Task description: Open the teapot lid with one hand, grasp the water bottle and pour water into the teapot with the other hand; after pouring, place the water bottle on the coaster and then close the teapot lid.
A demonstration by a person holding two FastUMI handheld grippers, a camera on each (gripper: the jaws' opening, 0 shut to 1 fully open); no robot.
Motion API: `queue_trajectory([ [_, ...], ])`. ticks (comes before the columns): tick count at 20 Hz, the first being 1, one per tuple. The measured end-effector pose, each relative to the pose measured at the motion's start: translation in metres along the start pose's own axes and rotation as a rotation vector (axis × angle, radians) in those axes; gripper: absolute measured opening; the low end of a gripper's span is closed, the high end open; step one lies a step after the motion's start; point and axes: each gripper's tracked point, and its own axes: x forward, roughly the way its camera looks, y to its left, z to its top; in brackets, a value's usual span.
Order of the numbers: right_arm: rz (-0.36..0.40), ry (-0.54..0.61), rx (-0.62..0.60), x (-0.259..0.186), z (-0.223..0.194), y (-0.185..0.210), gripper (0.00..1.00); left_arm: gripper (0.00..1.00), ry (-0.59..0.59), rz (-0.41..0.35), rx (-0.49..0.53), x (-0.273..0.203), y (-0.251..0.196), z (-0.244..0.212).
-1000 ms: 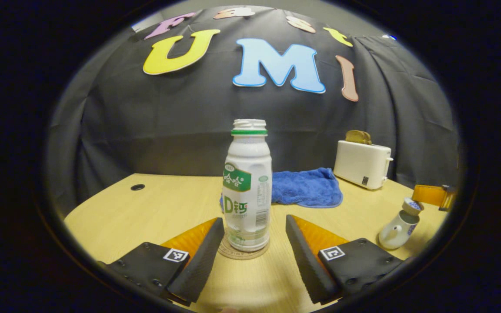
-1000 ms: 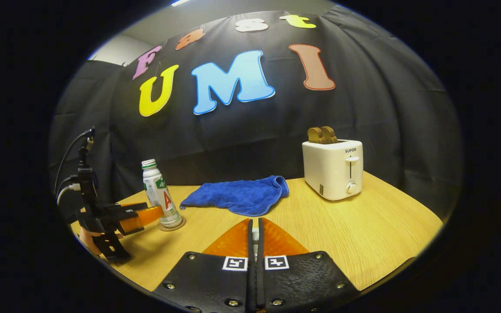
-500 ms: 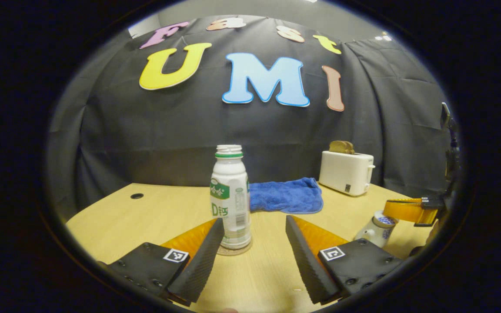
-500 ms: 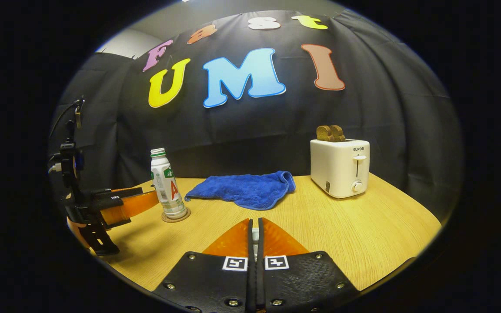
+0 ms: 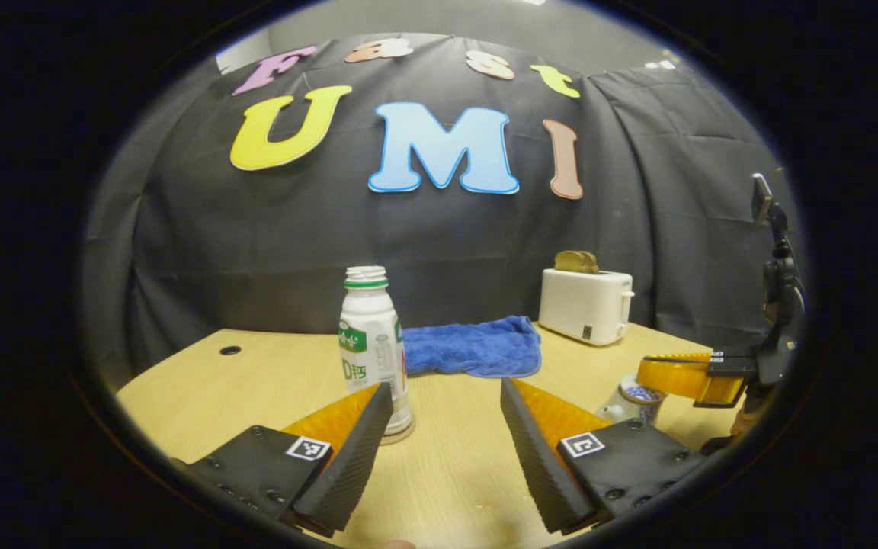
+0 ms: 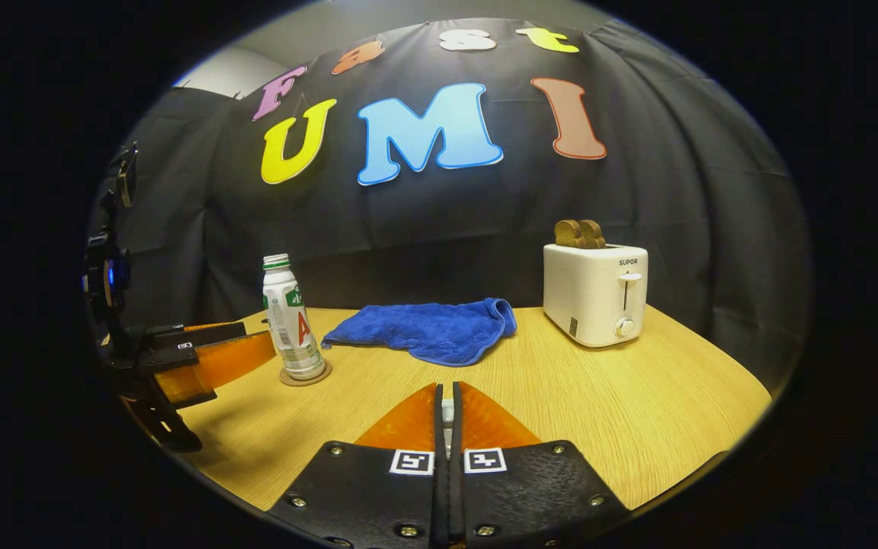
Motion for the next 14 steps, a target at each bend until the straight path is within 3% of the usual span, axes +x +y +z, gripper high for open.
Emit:
queue_trajectory([
  [9,-0.005,0.015,-0.038,0.0028,-0.0055,0.0011,0.10,1.00,-0.016,0.000,-0.006,-0.0065,-0.0007,0.0064],
  [10,-0.006,0.013,-0.042,0.0031,-0.0046,0.0014,0.13,1.00,-0.015,0.000,-0.008,-0.0068,-0.0013,0.0057],
  [11,-0.009,0.012,-0.046,0.0031,-0.0052,0.0008,0.29,1.00,-0.014,0.002,-0.008,-0.0069,-0.0011,0.0060],
  [14,-0.020,0.002,-0.048,0.0016,-0.0022,-0.0012,0.47,0.99,-0.015,0.003,-0.008,-0.0078,0.0001,0.0061],
])
